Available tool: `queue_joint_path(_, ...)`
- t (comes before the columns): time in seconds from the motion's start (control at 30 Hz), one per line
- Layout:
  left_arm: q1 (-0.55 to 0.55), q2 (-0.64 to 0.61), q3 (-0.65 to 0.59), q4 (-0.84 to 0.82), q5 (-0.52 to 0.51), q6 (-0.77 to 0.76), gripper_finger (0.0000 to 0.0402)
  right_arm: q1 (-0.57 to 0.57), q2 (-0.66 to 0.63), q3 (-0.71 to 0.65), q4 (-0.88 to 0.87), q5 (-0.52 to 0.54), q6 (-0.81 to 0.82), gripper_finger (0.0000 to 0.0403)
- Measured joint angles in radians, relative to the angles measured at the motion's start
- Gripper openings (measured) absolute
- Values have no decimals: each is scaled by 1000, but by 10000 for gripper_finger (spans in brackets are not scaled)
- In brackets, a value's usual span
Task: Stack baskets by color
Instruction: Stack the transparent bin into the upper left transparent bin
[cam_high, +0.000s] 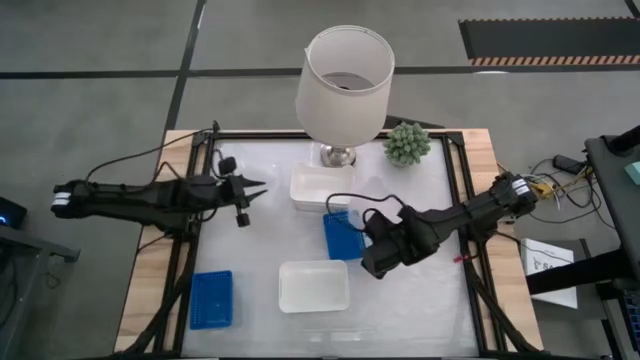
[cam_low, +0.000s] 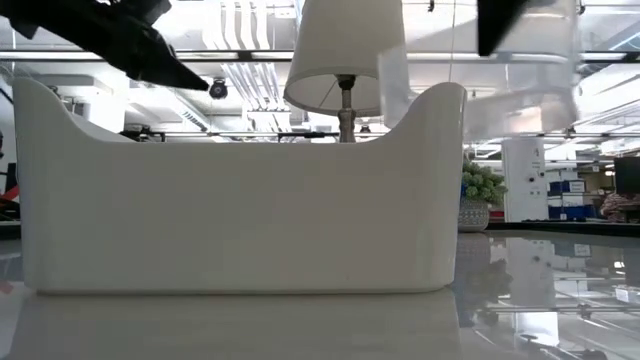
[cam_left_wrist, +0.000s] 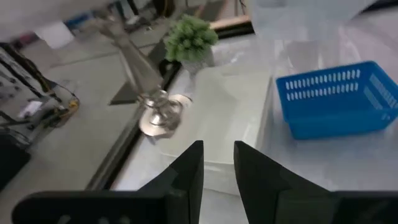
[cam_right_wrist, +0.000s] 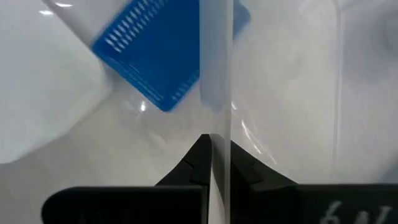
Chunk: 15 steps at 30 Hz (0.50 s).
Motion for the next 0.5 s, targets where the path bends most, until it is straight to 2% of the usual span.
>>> queue_joint_path(0.13, 0, -68, 2, 16, -64, 57, 72, -33, 40, 86, 41, 50, -140, 9)
queue_joint_path(0.4, 1, -183, -17, 143, -205, 127, 72, -145, 180, 292, 215, 48, -526, 8)
queue_joint_path(0.5, 1, -231, -41, 173, -213, 128, 72, -202, 256, 388, 254, 40, -656, 8)
